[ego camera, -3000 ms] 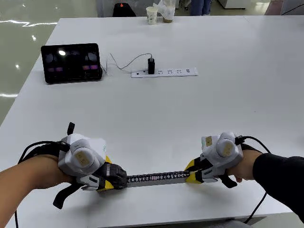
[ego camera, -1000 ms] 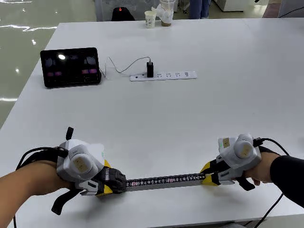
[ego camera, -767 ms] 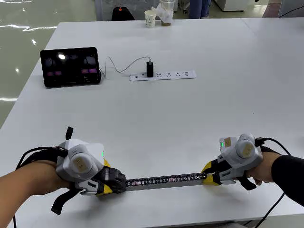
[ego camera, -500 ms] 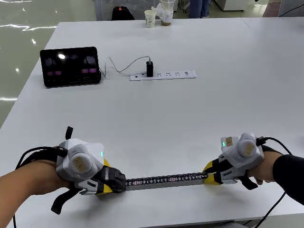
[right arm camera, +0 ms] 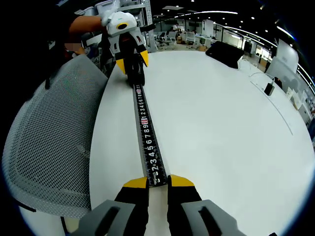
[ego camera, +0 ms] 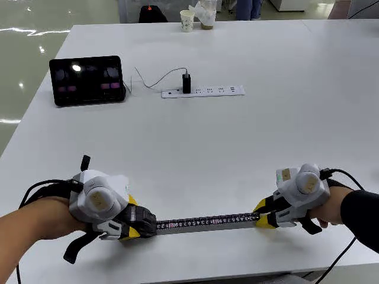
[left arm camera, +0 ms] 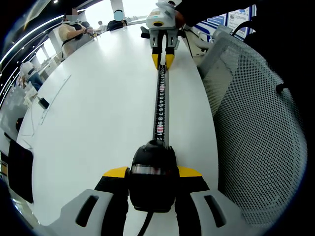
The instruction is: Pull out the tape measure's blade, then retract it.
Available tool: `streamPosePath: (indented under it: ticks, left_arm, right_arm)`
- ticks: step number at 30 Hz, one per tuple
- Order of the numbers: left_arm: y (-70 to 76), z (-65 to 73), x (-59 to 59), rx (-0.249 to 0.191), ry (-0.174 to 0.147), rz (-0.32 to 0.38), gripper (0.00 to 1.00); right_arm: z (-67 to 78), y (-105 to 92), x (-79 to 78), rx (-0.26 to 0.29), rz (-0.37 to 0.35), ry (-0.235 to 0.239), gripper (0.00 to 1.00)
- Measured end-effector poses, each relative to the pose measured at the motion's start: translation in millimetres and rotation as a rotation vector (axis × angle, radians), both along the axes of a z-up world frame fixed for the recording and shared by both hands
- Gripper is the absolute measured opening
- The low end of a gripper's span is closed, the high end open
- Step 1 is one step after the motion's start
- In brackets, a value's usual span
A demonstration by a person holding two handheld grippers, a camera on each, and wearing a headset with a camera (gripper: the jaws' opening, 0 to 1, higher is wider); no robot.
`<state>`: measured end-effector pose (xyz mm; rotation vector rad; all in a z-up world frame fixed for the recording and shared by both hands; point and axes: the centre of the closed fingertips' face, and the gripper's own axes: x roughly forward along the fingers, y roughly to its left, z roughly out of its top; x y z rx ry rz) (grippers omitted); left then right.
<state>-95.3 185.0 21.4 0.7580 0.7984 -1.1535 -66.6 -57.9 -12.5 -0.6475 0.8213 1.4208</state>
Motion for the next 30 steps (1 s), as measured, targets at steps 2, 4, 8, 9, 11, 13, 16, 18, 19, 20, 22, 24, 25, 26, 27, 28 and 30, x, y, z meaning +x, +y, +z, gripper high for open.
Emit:
streamPosePath:
  ticks: [2,4,8,9,11,13,16,18,19,20,22,24,25,26,27,28,30]
  left_arm:
    - [0.0,0.1,-0.1,-0.002,-0.001,0.001,0.30]
    - [-0.2,0.3,-0.4,-0.002,-0.002,-0.001,0.30]
    - [-0.6,0.3,0.2,0.000,-0.007,-0.007,0.30]
    - [-1.0,0.3,0.2,-0.001,-0.010,-0.012,0.30]
    - [-1.3,0.4,-0.1,-0.003,-0.009,-0.012,0.30]
    - [-1.3,0.5,-0.2,-0.003,-0.009,-0.011,0.30]
    - [-1.4,0.6,-0.1,-0.002,-0.008,-0.011,0.30]
    - [-1.4,0.5,0.1,0.002,-0.008,-0.012,0.30]
    - [-1.5,0.6,0.1,0.004,-0.009,-0.013,0.30]
    - [-1.5,0.6,0.2,0.006,-0.009,-0.013,0.30]
    - [-1.3,0.7,0.2,0.007,-0.007,-0.010,0.30]
    - [-0.8,1.0,1.0,0.006,-0.004,0.003,0.31]
    - [-0.5,1.2,0.9,0.005,-0.001,0.008,0.31]
    - [-0.3,1.7,0.9,0.005,-0.002,0.009,0.31]
    - [-0.3,2.0,0.9,0.004,-0.002,0.009,0.31]
    - [0.1,2.2,0.8,0.005,-0.002,0.010,0.31]
    - [0.5,3.0,0.7,0.005,-0.001,0.011,0.31]
  right_arm:
    - [0.1,0.4,-0.4,-0.001,0.001,0.002,0.10]
    - [0.1,0.3,-0.3,-0.003,0.004,0.001,0.10]
    - [0.2,0.7,-0.2,-0.004,0.004,0.002,0.11]
    - [0.4,0.9,-0.5,-0.004,0.004,0.002,0.11]
    - [0.5,0.9,-0.6,-0.006,0.012,-0.009,0.12]
    - [-0.1,0.6,-1.2,-0.013,0.034,-0.032,0.12]
    - [0.7,1.4,-1.6,-0.019,0.029,-0.033,0.12]
    - [0.8,1.5,-1.4,-0.020,0.024,-0.030,0.12]
    - [1.1,1.6,-1.7,-0.021,0.024,-0.031,0.12]
    - [1.1,1.5,-1.7,-0.022,0.024,-0.032,0.12]
    - [1.0,1.4,-2.0,-0.023,0.025,-0.035,0.12]
    - [0.9,1.6,-2.5,-0.028,0.037,-0.046,0.12]
    - [0.5,1.3,-2.5,-0.034,0.054,-0.060,0.12]
    - [0.3,1.3,-2.6,-0.040,0.067,-0.067,0.12]
    - [0.2,1.3,-2.5,-0.042,0.068,-0.065,0.12]
    - [0.3,1.4,-2.3,-0.044,0.068,-0.064,0.13]
    - [0.2,1.4,-2.3,-0.048,0.073,-0.061,0.13]
